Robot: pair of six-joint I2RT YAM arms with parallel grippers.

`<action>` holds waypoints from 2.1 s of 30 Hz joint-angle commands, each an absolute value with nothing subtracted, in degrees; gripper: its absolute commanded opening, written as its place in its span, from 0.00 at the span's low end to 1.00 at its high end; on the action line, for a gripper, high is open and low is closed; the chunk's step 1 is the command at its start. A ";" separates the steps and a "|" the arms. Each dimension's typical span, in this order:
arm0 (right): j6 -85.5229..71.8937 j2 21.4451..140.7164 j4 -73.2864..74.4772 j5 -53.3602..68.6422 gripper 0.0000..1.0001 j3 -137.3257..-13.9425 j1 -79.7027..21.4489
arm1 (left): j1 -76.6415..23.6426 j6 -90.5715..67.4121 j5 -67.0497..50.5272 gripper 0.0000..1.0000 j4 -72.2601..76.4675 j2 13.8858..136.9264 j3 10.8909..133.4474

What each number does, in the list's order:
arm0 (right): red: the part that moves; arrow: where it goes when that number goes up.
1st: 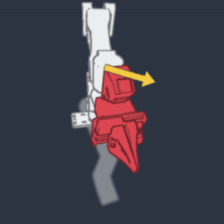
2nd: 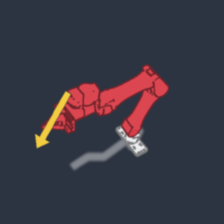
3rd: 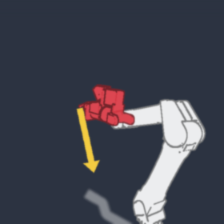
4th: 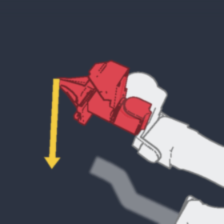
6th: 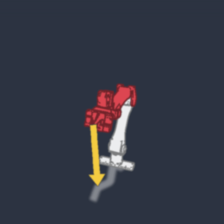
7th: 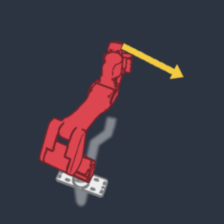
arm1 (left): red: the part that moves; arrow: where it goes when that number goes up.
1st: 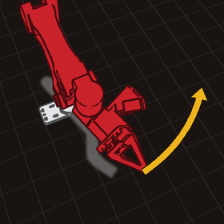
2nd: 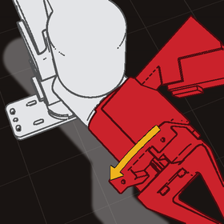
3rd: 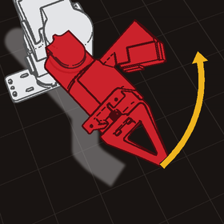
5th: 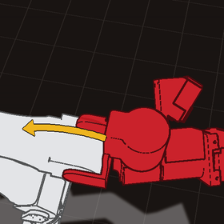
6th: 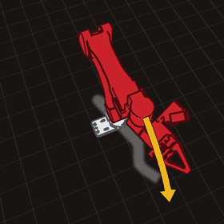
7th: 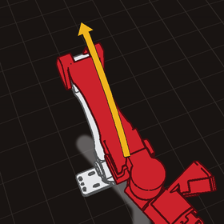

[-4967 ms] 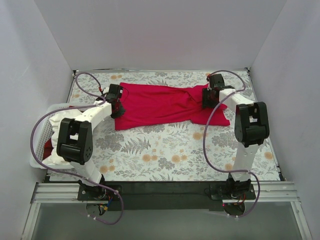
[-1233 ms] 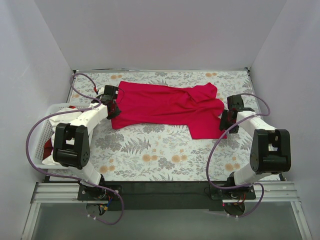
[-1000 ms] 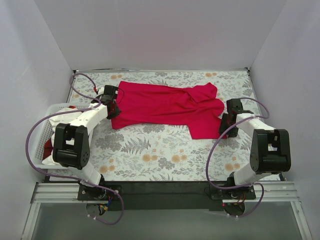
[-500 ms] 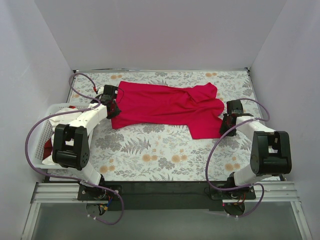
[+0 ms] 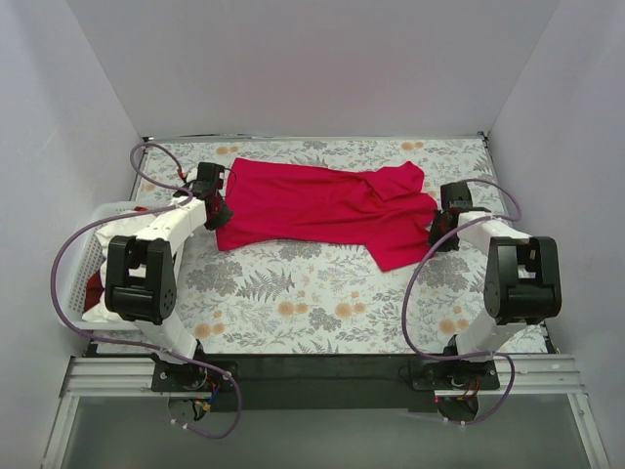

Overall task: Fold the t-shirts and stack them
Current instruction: Flatten the tshirt out

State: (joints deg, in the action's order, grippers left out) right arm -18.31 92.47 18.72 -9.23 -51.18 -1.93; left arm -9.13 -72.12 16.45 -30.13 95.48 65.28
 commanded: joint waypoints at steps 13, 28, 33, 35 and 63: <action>-13.63 94.84 32.08 -19.86 0.01 -103.60 2.02 | -7.12 -71.81 15.21 0.00 -50.26 114.00 123.03; -0.62 56.88 26.37 -25.84 0.01 -102.22 4.22 | -7.12 -64.52 13.97 0.00 -37.78 70.25 107.57; 4.74 51.42 25.40 -22.51 0.01 -104.23 4.13 | -7.12 -63.02 13.98 0.00 -40.96 66.01 110.91; 5.97 51.68 25.22 -19.87 0.01 -106.07 3.69 | -7.12 -62.67 13.45 0.00 -41.57 65.92 111.88; 6.51 97.46 0.53 4.75 0.01 -83.67 3.34 | -6.77 -62.76 12.31 0.00 -20.22 121.00 99.31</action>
State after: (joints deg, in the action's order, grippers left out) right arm 7.79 97.30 10.61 3.64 -83.29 3.09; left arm -7.55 -63.86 11.25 -23.73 120.09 95.13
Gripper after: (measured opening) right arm 0.031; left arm 0.045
